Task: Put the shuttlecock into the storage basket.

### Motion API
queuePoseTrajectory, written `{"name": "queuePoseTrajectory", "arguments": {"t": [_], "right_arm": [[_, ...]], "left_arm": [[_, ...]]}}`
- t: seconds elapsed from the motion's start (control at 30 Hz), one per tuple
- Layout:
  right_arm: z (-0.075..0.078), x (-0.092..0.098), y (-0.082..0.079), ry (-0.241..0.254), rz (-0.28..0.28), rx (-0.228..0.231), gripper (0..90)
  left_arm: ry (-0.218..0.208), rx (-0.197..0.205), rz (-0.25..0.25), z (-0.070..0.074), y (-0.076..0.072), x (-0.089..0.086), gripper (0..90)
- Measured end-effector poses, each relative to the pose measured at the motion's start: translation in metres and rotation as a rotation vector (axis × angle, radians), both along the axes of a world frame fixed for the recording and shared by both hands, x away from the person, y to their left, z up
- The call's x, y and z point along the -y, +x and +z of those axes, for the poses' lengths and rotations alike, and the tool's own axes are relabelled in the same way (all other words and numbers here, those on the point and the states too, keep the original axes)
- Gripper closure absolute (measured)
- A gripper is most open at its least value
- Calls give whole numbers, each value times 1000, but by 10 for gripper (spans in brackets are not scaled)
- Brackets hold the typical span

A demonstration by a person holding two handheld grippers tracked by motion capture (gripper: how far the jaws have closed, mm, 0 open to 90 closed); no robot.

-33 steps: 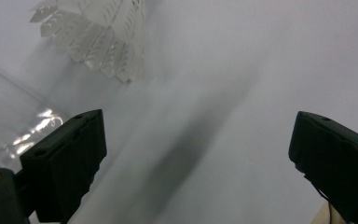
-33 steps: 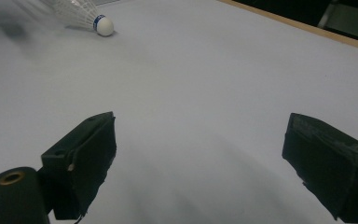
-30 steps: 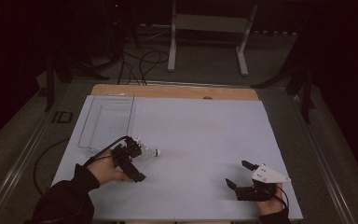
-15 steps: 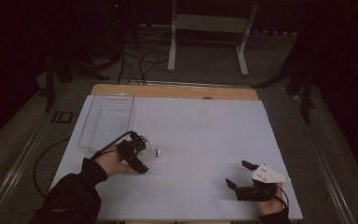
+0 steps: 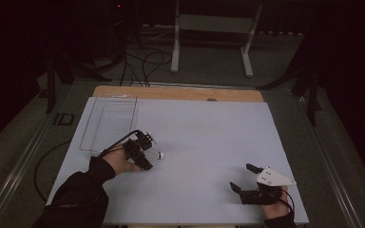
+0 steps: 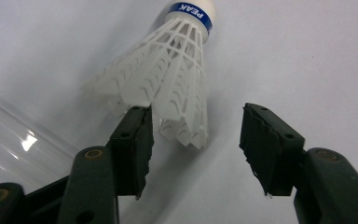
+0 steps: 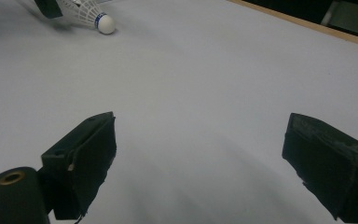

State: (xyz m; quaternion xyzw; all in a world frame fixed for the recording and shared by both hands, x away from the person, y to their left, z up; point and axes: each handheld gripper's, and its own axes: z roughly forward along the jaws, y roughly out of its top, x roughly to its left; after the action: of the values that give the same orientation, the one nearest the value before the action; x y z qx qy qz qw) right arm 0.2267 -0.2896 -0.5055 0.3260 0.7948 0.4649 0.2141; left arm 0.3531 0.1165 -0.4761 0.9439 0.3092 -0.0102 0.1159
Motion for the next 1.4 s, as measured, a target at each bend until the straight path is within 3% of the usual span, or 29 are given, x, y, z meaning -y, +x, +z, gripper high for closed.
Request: {"name": "queuePoseTrajectory", "arguments": {"t": [0.4, 1.0, 1.4], "right_arm": [[0, 0, 0, 0, 2, -3, 97], [-1, 0, 1, -3, 4, -11, 98], [-1, 0, 1, -3, 4, -11, 98]], "left_arm": [[-14, -13, -2, -5, 11, 1, 627], [-22, -4, -38, -5, 13, 8, 884], [-42, 2, -76, 6, 11, 12, 897]]}}
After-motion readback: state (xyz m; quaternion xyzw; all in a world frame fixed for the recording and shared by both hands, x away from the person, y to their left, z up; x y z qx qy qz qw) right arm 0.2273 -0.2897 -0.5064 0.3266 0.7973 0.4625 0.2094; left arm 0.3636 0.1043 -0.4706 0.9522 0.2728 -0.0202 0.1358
